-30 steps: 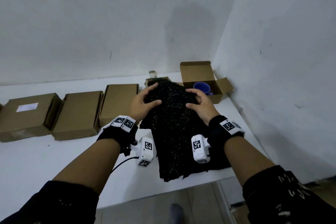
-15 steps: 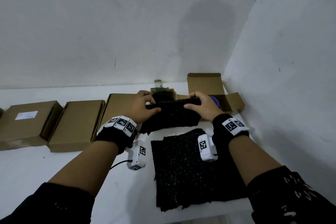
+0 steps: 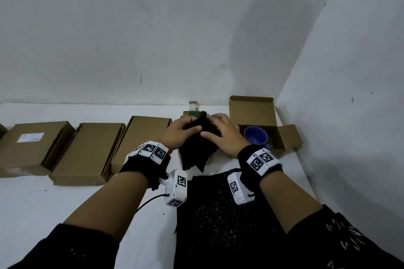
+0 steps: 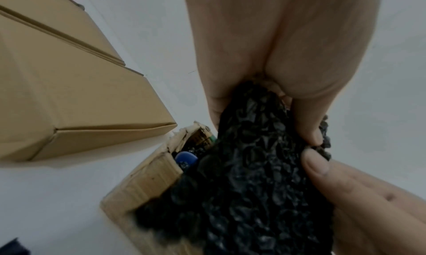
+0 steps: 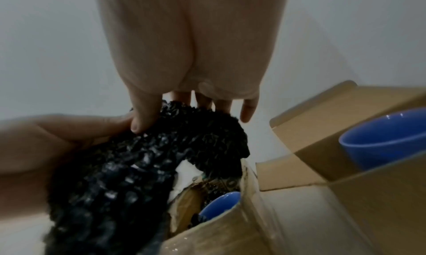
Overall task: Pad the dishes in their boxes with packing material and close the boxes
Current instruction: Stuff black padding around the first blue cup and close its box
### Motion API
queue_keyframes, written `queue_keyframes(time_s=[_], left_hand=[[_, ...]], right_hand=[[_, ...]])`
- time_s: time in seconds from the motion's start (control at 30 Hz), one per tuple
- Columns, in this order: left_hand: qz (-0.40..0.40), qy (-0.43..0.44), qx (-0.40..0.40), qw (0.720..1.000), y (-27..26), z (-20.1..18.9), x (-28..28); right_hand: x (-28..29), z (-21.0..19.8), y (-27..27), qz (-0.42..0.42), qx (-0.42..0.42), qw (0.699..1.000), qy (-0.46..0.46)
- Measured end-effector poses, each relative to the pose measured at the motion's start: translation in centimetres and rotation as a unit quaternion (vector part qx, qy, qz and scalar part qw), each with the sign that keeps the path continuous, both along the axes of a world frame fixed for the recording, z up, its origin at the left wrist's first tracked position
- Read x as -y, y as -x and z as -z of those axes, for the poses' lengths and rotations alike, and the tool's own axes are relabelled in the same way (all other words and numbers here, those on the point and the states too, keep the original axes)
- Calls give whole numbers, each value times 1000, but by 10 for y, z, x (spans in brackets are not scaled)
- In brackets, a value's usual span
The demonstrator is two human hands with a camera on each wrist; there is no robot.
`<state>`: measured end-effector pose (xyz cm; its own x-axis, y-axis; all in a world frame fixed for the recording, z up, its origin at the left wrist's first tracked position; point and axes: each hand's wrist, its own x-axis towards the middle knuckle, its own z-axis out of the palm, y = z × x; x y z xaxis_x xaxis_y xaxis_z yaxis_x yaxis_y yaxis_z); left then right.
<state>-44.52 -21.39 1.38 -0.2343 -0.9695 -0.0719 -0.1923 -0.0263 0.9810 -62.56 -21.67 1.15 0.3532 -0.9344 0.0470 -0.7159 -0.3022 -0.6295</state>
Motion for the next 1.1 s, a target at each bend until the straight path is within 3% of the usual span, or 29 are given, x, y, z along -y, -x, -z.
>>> queue_keyframes(time_s=[0.1,0.2,0.33,0.43,0.5,0.6,0.73,0.87,1.03,1.1], left_hand=[[-6,9,2,1000,5,-3,0],[-72,65,43,994,6,-3,2],[-57,-23,-27,998,1,-1,8],[-103,-37,-50,993,4,1,12],[-139,-41,-65,987,4,4,17],[-131,-40,-80,987,-2,9,26],[-96,-27,-98,990,-12,12,35],[-121,22,-21,992,-22,17,48],[-206,65,76,973,-28,29,60],[-229,42,120,965,-33,44,65]], right_hand=[[2,-1,0,-17,165,983,-78],[6,-4,1,-16,243,962,-124],[16,-11,-2,45,305,940,-146],[23,-9,-8,111,250,962,0],[26,-6,-11,79,189,977,66],[31,3,-14,6,46,997,53],[39,5,-20,1,-76,994,76],[52,0,-29,-2,-134,981,139],[66,4,-39,25,-130,982,132],[72,9,-39,19,-149,981,122]])
